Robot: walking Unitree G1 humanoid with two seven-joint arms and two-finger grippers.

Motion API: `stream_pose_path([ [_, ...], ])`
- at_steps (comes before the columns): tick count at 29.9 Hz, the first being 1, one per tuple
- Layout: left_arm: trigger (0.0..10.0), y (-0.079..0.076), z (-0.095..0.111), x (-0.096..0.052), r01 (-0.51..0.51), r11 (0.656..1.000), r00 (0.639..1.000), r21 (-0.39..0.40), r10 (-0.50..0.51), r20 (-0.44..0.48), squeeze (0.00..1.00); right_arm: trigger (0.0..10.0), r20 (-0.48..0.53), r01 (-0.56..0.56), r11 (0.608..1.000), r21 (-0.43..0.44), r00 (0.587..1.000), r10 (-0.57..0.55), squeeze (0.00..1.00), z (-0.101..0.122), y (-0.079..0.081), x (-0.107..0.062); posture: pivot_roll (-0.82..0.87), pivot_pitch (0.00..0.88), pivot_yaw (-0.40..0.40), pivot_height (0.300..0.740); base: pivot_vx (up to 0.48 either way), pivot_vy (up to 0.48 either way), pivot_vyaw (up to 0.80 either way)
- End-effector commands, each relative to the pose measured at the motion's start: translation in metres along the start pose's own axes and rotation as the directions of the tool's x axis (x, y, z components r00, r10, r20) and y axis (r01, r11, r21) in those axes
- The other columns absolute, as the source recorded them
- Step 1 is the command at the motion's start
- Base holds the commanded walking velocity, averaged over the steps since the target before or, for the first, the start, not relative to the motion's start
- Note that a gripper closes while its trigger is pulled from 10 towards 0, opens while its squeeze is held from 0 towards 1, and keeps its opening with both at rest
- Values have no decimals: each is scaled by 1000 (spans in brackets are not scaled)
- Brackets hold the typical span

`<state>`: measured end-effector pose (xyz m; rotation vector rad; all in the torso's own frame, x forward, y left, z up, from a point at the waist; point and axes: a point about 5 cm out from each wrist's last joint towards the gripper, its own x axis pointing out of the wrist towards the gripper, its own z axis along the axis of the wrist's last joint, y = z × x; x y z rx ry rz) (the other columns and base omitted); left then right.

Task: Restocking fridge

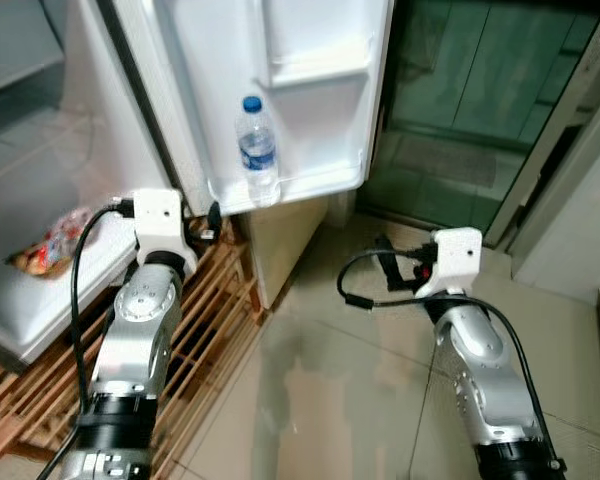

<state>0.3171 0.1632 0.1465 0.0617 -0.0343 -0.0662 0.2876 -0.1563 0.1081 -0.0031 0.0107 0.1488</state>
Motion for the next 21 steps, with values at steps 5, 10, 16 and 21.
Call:
stream_pose_path([
  [5, 10000, -7, 9, -3, 63, 998, 996, 8, -64, 67, 0, 10000, 3, 0, 1000, -10, 1000, 1, 59, -1, -2, -2, -88, 0, 69, 740, 253, -370, 486],
  [10, 10000, -10, 12, -6, 80, 997, 992, 3, -80, 100, 0, 10000, -21, -12, 1000, -22, 1000, 12, 63, -6, -2, -5, -90, 0, 66, 740, 0, -435, 484],
  [16, 10000, -7, 4, -8, 61, 998, 996, -20, -59, 65, 0, 10000, -152, -59, 998, -29, 987, 54, 24, -29, -4, -16, -94, 0, 64, 740, 0, -134, 247],
  [21, 10000, 1, -2, -6, 22, 999, 999, -45, -20, 28, 0, 10000, -188, -23, 999, -30, 982, 17, 24, -36, -12, -21, -97, 0, 61, 740, -153, -347, 0],
])
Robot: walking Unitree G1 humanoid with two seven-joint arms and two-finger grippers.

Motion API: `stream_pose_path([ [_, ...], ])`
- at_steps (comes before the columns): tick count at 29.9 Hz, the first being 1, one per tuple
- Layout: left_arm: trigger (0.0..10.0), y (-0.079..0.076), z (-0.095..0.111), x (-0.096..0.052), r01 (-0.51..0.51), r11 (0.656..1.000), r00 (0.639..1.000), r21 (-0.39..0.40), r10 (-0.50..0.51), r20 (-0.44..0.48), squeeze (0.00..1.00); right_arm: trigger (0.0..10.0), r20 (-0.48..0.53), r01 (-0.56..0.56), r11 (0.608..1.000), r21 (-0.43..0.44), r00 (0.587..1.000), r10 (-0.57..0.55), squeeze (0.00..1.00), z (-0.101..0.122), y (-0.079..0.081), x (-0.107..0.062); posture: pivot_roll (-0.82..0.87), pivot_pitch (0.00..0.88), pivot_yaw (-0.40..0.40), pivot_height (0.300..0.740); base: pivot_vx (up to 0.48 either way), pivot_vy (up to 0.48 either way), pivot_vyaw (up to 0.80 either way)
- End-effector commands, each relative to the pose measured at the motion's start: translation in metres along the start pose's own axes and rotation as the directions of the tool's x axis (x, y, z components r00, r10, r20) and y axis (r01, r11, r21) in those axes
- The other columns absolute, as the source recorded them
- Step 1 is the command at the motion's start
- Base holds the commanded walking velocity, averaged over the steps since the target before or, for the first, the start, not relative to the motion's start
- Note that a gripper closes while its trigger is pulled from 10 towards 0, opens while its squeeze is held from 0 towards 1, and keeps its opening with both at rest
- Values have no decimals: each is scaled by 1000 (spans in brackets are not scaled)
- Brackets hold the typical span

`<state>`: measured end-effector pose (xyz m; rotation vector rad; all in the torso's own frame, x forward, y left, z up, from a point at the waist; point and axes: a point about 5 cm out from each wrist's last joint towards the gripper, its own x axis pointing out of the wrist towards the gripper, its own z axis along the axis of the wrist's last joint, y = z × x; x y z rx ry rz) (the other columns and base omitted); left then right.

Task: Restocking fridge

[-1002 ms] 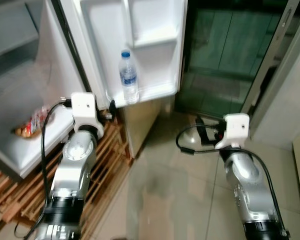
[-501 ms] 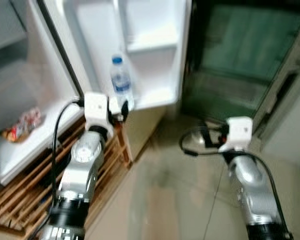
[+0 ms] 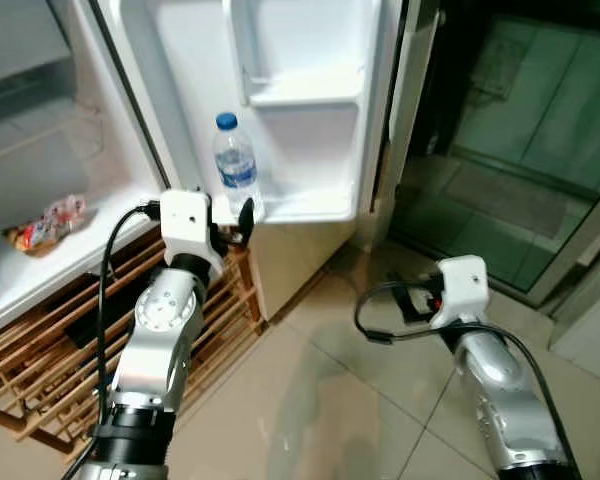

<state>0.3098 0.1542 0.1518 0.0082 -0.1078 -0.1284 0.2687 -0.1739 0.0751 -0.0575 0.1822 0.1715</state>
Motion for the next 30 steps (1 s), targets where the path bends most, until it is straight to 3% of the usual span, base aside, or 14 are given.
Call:
stream_pose_path([
  [1, 10000, 12, -9, 0, -49, 998, 997, 33, 51, -60, 0, 10000, -5, 16, 1000, 3, 1000, -16, 27, -1, 0, 1, -97, 0, 61, 740, 0, -480, 0],
  [6, 10000, 13, -12, 2, -89, 995, 992, 55, 93, -83, 0, 10000, 36, 81, 997, -18, 996, -80, 51, 11, -9, 5, -100, 0, 60, 740, 161, -424, 504],
  [13, 10000, 21, -20, 5, -175, 984, 975, 42, 179, -130, 0, 10000, 62, 56, 997, -51, 997, -52, 55, 19, -5, 10, -115, 0, 52, 740, 328, -346, 560],
  [21, 10000, 17, -20, 5, -172, 984, 975, 45, 176, -132, 0, 10000, 73, 39, 997, -62, 997, -34, 55, 21, -1, 12, -112, 0, 48, 740, 348, -327, 541],
  [30, 10000, 25, -25, 4, -215, 974, 963, 64, 223, -150, 0, 10000, 88, 20, 998, -56, 996, -15, 59, 24, 5, 16, -100, 0, 43, 740, 0, 0, 536],
])
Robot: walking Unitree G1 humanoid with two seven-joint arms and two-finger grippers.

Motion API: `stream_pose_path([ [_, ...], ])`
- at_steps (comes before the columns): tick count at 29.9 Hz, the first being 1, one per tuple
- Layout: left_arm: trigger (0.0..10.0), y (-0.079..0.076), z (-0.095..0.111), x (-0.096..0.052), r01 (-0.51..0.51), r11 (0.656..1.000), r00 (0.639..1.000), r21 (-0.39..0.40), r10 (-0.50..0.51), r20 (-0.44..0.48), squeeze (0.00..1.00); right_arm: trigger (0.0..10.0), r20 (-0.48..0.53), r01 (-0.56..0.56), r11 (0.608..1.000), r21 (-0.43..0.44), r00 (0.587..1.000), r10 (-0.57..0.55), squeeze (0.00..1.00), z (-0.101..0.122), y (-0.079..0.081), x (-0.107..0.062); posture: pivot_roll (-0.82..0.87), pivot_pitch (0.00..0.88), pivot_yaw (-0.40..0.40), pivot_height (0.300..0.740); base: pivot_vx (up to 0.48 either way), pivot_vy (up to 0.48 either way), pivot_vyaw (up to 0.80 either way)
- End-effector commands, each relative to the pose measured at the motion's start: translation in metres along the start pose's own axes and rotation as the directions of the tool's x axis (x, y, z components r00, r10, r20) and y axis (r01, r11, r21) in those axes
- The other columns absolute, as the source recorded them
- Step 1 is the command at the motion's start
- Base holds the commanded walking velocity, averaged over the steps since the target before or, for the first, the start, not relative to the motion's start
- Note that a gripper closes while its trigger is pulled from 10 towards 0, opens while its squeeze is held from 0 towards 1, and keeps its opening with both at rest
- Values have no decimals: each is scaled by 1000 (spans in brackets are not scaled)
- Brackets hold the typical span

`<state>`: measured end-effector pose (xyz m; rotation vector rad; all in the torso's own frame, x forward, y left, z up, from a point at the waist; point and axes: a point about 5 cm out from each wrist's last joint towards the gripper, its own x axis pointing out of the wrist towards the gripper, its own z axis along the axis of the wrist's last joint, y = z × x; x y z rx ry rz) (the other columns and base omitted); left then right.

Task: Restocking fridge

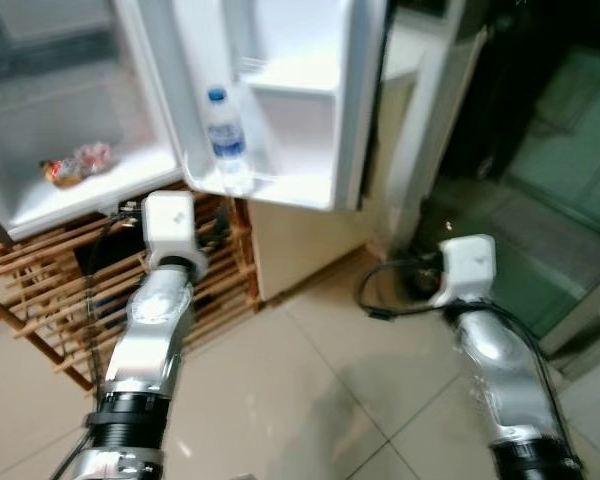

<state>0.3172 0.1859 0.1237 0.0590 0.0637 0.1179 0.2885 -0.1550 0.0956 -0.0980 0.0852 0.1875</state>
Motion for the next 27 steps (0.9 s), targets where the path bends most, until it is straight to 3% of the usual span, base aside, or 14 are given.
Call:
stream_pose_path([
  [1, 10000, -9, 6, 1, 41, 999, 999, -12, -40, 23, 0, 10000, -3, 26, 1000, -7, 1000, -26, 55, -1, -9, -2, -98, 0, 42, 740, 0, 0, 513],
  [10, 10000, -14, 8, -1, 87, 996, 995, -12, -87, 46, 0, 10000, 17, 22, 1000, -17, 1000, -22, 59, 2, -8, 1, -95, 0, 43, 740, 0, -29, 506],
  [23, 10000, -15, 13, -1, 73, 997, 995, 36, -75, 71, 0, 10000, 32, 25, 1000, -15, 999, -24, 86, 5, -6, 3, -94, 0, 52, 740, 248, -396, 499],
  [27, 10000, -3, 7, 0, 20, 999, 999, 34, -21, 46, 0, 10000, 37, 26, 1000, -5, 999, -26, 82, 5, -5, 4, -93, 0, 55, 740, 269, -393, 472],
])
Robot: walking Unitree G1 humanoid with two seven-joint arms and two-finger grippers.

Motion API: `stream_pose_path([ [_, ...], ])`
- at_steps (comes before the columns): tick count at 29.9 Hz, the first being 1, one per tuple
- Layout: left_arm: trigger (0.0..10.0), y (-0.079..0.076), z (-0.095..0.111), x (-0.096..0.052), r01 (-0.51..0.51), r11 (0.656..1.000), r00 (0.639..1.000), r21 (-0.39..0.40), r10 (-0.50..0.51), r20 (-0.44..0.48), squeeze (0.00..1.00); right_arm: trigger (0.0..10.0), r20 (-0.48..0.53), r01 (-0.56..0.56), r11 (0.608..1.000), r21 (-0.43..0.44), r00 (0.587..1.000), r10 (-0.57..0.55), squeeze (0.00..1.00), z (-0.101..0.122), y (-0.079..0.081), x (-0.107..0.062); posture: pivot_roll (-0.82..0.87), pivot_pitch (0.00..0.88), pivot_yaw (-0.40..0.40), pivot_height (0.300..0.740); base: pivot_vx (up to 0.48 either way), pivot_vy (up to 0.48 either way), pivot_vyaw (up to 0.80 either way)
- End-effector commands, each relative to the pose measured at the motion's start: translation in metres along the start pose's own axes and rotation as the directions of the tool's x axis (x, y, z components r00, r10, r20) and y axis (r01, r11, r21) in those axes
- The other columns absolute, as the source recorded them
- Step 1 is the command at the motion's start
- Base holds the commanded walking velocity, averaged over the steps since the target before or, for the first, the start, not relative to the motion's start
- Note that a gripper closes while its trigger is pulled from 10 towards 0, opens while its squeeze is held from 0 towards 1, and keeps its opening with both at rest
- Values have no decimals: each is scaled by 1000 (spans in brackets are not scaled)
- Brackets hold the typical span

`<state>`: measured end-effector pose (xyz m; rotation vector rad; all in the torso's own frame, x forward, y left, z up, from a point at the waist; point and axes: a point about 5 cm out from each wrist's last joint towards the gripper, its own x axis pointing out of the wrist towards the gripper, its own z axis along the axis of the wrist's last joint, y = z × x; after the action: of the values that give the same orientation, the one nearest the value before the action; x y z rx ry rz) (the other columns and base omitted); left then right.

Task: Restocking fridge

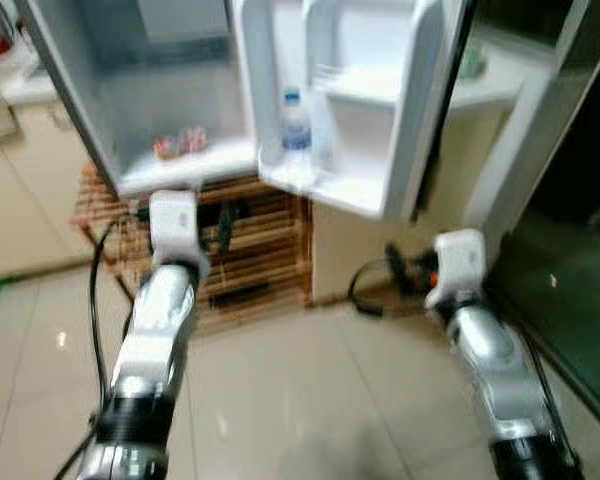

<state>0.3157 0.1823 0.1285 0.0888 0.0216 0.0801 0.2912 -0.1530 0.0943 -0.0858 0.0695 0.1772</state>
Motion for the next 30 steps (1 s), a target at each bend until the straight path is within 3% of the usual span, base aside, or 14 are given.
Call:
stream_pose_path([
  [1, 10000, 0, 2, 2, -15, 1000, 1000, 5, 15, 1, 0, 10000, 21, 16, 1000, -17, 1000, -15, 82, 6, -7, 1, -93, 0, 55, 740, 277, -390, 469],
  [6, 10000, 7, 1, 2, -63, 998, 998, 15, 63, -12, 0, 10000, 23, 15, 1000, -7, 1000, -15, 82, 6, -6, 2, -92, 0, 57, 740, 306, -365, 470],
  [15, 10000, 3, 1, 3, -47, 999, 999, 7, 47, -17, 0, 10000, 24, 13, 1000, -4, 1000, -13, 90, 5, -6, 2, -93, 0, 57, 740, 316, -357, 444],
  [21, 10000, -4, 2, 4, -4, 997, 1000, -78, 4, 0, 0, 10000, 2, 21, 1000, -4, 1000, -21, 55, 2, -7, 2, -93, 0, 53, 740, 321, -353, 406],
  [22, 10000, -7, -4, 10, 57, 996, 997, -68, -60, -44, 0, 10000, -22, 75, 997, -20, 997, -76, 20, -2, -15, 2, -87, 0, 48, 740, 0, 0, 0],
  [23, 10000, -7, -4, 10, 57, 996, 997, -68, -60, -44, 0, 10000, -22, 75, 997, -20, 997, -76, 20, -2, -15, 2, -87, 0, 48, 740, 0, 0, 0],
  [24, 10000, -3, -17, 16, 82, 996, 987, -23, -85, -134, 0, 10000, -54, 140, 990, -34, 988, -142, 16, -6, -25, 2, -86, 0, 46, 740, 0, 0, 0],
  [26, 10000, -2, -20, 17, 83, 997, 985, -12, -83, -153, 0, 10000, -62, 153, 988, -37, 986, -155, 24, -7, -27, 2, -86, 0, 46, 740, 0, 0, 0],
  [27, 10000, 6, -37, 19, 80, 997, 962, -6, -79, -260, 0, 10000, -95, 215, 974, -67, 971, -221, 27, -11, -37, 2, -85, 0, 45, 740, 0, 0, 0],
  [30, 10000, 17, -63, 19, 130, 988, 912, 84, -86, -400, 0, 10000, -130, 313, 941, -125, 936, -328, 24, -14, -58, 5, -80, 0, 40, 740, 0, 0, 0],
])
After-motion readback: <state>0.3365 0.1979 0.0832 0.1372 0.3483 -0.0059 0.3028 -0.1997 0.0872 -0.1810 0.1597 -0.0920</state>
